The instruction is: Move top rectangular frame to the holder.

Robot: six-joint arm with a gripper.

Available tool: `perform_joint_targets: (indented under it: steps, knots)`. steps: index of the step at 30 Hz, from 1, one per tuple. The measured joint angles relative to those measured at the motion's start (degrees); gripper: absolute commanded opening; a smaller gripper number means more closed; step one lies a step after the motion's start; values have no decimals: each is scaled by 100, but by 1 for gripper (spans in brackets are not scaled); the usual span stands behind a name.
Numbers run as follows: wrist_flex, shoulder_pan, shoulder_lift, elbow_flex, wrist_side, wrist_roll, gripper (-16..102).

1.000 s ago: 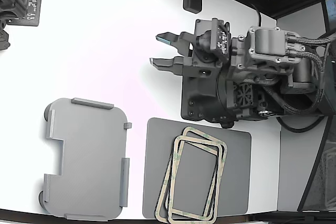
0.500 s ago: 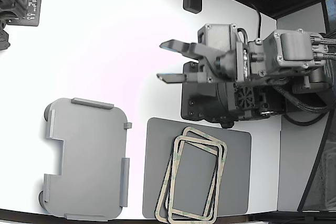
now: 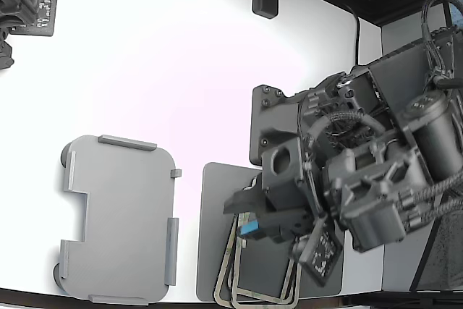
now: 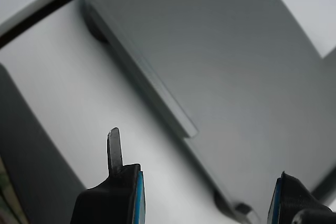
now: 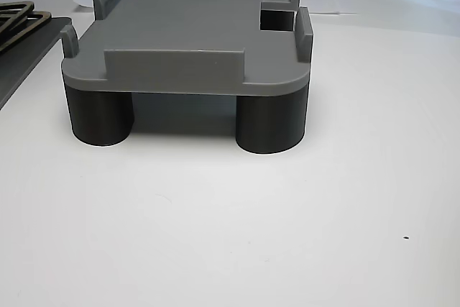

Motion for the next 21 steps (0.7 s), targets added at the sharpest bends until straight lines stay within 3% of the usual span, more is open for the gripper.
perform_joint_targets:
  steps: [21]
  knots:
    - [1380, 2171, -3621, -2320, 53, 703, 99]
